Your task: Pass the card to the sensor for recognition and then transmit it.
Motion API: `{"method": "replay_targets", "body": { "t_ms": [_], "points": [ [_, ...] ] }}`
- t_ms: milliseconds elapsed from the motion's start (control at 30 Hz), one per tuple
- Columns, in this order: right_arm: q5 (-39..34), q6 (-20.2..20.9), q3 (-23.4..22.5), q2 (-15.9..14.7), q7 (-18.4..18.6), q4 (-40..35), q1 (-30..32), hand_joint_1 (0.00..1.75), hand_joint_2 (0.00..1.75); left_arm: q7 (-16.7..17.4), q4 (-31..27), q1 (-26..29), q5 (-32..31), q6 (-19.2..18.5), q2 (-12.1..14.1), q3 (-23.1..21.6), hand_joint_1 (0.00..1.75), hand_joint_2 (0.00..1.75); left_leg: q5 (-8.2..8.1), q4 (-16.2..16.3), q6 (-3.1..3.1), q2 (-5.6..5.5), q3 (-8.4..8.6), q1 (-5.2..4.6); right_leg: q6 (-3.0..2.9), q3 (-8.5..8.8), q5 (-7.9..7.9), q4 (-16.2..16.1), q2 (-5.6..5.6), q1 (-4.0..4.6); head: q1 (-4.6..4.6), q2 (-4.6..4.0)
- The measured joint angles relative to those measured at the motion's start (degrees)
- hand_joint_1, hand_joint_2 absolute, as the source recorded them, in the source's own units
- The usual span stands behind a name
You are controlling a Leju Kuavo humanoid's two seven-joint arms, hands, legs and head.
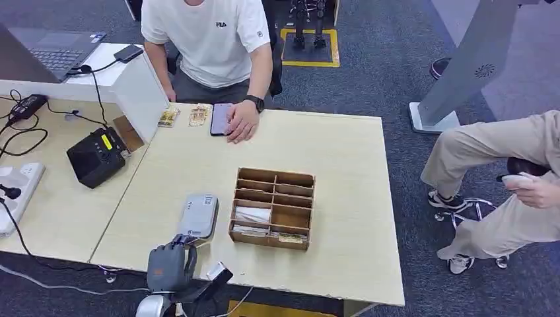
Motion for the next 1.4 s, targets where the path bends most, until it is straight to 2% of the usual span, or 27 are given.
{"method": "replay_targets", "body": {
  "t_ms": [200,500,767,1033,1400],
  "points": [
    [-0.02,0.00,0.00,0.00,-0.48,0.02,0.00,0.00,1.75,0.83,1.05,0.04,0.04,0.11,0.00,0.00,1.75,1.75,0.00,0.00,0.00,0.00,0.01,0.00,0.00,0.01,0.00,0.00,-0.01,0.00,-0.02,0.00],
    [0.04,0.00,0.00,-0.02,-1.49,0.22,0.01,0.00,1.75,0.72,1.16,0.00,3.50,0.13,0.00,-0.31,1.75,1.75,0.00,0.00,0.00,0.00,0.03,0.00,0.00,0.02,0.00,0.00,-0.01,0.00,-0.02,0.00],
    [0.96,0.00,0.00,-0.02,-2.47,0.59,0.00,0.00,1.75,-3.26,-1.81,0.16,9.29,0.13,-0.28,-0.83,1.75,1.75,0.00,0.00,0.00,0.01,0.04,0.00,0.00,0.01,0.00,0.00,0.00,0.00,-0.02,0.00],
    [1.82,0.00,0.00,-0.04,-3.37,1.12,-0.03,0.00,1.75,-3.63,-5.25,0.24,9.99,0.13,-0.26,-1.75,1.75,1.75,0.00,0.01,0.00,0.02,0.05,0.00,0.00,-0.02,0.00,0.00,0.02,0.00,-0.02,0.00],
    [4.15,0.00,0.00,-0.48,-5.38,3.39,-0.11,0.00,1.75,1.90,-5.79,-5.73,9.03,0.11,0.72,-6.03,1.75,1.75,0.05,0.01,0.01,-0.01,0.05,0.00,-0.02,0.02,0.05,0.00,0.00,0.00,-0.02,0.00]
  ]
}}
